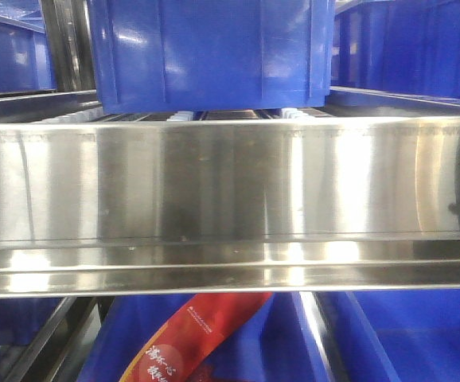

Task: Fetch blue bin and place on conveyor start
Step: 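Lift the light-blue bin up off the shelf with both grippers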

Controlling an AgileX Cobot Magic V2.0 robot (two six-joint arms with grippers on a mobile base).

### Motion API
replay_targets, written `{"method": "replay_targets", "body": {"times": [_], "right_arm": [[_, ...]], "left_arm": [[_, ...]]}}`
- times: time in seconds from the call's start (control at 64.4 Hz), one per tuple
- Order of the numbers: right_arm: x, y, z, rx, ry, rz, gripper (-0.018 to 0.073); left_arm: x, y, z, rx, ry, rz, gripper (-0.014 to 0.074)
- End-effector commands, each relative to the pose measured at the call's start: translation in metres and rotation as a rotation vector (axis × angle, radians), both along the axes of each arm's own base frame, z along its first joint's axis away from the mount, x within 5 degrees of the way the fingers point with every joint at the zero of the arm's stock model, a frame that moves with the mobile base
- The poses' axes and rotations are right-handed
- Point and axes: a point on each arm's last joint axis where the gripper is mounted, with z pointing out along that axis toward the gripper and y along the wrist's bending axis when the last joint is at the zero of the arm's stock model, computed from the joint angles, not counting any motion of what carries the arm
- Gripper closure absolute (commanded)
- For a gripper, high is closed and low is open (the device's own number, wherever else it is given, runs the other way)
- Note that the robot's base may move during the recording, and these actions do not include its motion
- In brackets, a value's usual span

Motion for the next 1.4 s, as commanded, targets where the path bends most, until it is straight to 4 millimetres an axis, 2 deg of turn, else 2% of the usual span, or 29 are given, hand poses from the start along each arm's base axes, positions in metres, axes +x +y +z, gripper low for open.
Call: {"method": "replay_targets", "body": {"times": [0.0, 0.341, 1.381], "right_arm": [[-0.0044, -0.0036, 0.0093, -0.01, -0.049, -0.004, 0.0718], [-0.0015, -0.0045, 0.0142, -0.026, -0.112, -0.006, 0.0718], [0.0004, -0.0054, 0.0161, -0.044, -0.142, -0.012, 0.0718]], "left_arm": [[-0.0053, 0.0, 0.0097, -0.011, -0.051, -0.012, 0.0708], [-0.0053, 0.0004, 0.0097, -0.007, -0.051, -0.009, 0.0708], [-0.0021, -0.0027, 0.0165, -0.028, -0.134, -0.037, 0.0708]]}}
